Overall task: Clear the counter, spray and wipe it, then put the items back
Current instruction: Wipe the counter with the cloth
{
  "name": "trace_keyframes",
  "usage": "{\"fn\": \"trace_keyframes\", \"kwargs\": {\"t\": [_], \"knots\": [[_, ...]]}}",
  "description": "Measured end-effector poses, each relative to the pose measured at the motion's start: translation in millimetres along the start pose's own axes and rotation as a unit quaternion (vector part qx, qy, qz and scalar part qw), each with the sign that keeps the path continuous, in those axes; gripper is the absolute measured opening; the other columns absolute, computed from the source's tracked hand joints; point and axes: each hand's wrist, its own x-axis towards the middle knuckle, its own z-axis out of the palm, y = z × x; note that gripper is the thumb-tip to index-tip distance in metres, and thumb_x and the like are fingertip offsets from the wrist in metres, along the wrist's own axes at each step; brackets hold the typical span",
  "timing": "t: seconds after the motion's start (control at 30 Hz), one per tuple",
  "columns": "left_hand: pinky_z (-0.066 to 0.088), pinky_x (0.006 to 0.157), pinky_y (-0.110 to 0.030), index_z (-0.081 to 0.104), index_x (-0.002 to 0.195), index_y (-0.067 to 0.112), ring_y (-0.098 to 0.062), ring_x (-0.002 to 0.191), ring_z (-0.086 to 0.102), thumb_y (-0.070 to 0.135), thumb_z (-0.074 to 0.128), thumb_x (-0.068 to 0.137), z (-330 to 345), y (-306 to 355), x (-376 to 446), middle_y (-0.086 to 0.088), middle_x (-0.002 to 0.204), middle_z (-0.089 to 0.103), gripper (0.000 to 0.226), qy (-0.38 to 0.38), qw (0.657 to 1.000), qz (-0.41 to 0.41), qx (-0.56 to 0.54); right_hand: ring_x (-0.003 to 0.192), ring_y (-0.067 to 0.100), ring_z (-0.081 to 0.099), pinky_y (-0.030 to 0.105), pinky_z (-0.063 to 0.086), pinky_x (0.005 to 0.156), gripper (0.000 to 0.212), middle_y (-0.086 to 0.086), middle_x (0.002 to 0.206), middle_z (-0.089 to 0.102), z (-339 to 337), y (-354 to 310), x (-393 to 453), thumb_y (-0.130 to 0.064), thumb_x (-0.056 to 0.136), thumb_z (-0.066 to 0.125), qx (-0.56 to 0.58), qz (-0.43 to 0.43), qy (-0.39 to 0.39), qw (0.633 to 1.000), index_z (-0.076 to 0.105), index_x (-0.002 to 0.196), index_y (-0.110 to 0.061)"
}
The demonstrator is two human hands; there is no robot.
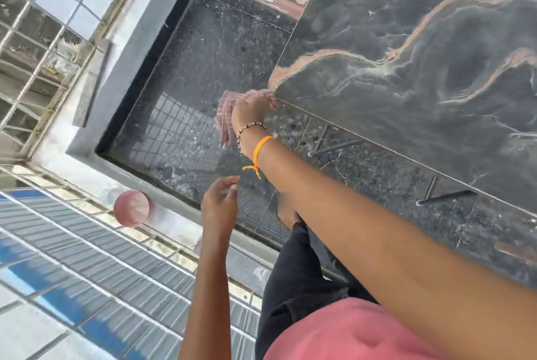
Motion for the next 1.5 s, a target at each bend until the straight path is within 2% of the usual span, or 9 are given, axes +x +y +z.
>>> {"fn": "trace_keyframes", "kwargs": {"t": [0.13,0.23,0.37,0.5,0.67,0.9,1.07,1.33,1.5], "knots": [[0.045,0.072,-0.020,0.063,0.084,0.025,-0.010,0.076,0.058,0.003,0.044,0.094,16,18,-12,-0.001,0.091,0.062,0.030,-0.006,0.991,-0.036,-0.125,0.115,0.036,0.052,0.039,0.041,0.092,0.044,0.026,0.127,0.054,-26,-5,-10,0.005,0.087,0.039,-0.084,-0.171,-0.172,0.966,0.040,0.131,0.002],[0.046,0.076,-0.021,0.063,0.096,0.021,-0.014,0.087,0.060,0.019,0.040,0.099,29,29,-20,0.002,0.093,0.062,0.023,-0.010,0.972,-0.082,-0.221,0.106,0.028,0.055,0.039,0.042,0.093,0.042,0.016,0.117,0.060,-67,5,-17,0.001,0.087,0.041,-0.064,-0.166,-0.210,0.962,0.046,0.127,-0.005],[0.045,0.085,-0.020,0.052,0.117,0.022,-0.008,0.102,0.060,0.037,0.032,0.100,52,54,-32,0.008,0.109,0.061,0.030,-0.124,0.951,-0.035,-0.281,0.089,0.025,0.057,0.037,0.046,0.081,0.034,0.015,0.100,0.059,-139,39,-44,0.007,0.085,0.037,0.162,-0.046,-0.201,0.965,0.053,0.114,-0.001],[0.049,0.089,-0.027,0.061,0.103,0.022,-0.015,0.102,0.059,0.031,0.039,0.098,96,92,-60,0.000,0.110,0.064,0.024,-0.253,0.931,0.026,-0.260,0.073,0.015,0.066,0.026,0.055,0.065,0.027,0.004,0.085,0.069,-225,87,-77,-0.012,0.087,0.036,0.449,0.017,-0.216,0.867,0.061,0.097,-0.012],[0.050,0.089,-0.028,0.070,0.098,0.011,-0.015,0.098,0.063,0.016,0.052,0.094,169,123,-122,-0.003,0.102,0.070,0.019,-0.332,0.915,0.160,-0.166,0.104,0.022,0.061,0.038,0.048,0.094,0.050,0.007,0.110,0.066,-333,151,-114,-0.046,0.085,0.042,0.558,-0.017,-0.119,0.821,0.057,0.119,-0.012],[0.049,0.074,-0.035,0.065,0.087,0.007,-0.016,0.081,0.059,0.015,0.055,0.090,290,146,-229,-0.002,0.085,0.065,0.013,-0.418,0.858,0.296,-0.029,0.089,0.023,0.066,0.040,0.055,0.077,0.022,0.006,0.098,0.070,-464,260,-176,-0.014,0.086,0.053,0.456,-0.069,0.009,0.887,0.059,0.106,-0.009],[0.052,0.075,-0.032,0.067,0.090,0.022,-0.013,0.086,0.065,0.021,0.044,0.097,372,155,-298,0.006,0.090,0.070,0.024,-0.516,0.830,0.210,-0.011,0.085,0.007,0.070,0.022,0.057,0.068,0.024,-0.008,0.089,0.075,-542,324,-226,-0.001,0.081,0.057,0.429,-0.054,0.104,0.896,0.062,0.101,-0.014],[0.052,0.087,-0.042,0.045,0.127,0.021,-0.024,0.112,0.059,0.018,0.054,0.093,482,170,-373,0.000,0.125,0.060,0.035,-0.684,0.707,0.095,0.150,0.083,0.015,0.070,0.026,0.057,0.070,0.026,0.001,0.092,0.074,-634,384,-278,-0.015,0.075,0.060,0.538,-0.064,0.224,0.810,0.066,0.100,-0.014],[0.050,0.083,-0.036,0.049,0.126,0.015,-0.022,0.109,0.059,0.007,0.048,0.094,559,176,-414,-0.005,0.123,0.061,0.033,-0.675,0.718,0.058,0.162,0.070,0.015,0.067,0.029,0.050,0.073,0.020,0.003,0.077,0.073,-696,406,-286,-0.006,0.089,0.043,0.542,-0.003,0.297,0.786,0.063,0.095,-0.004]]}}
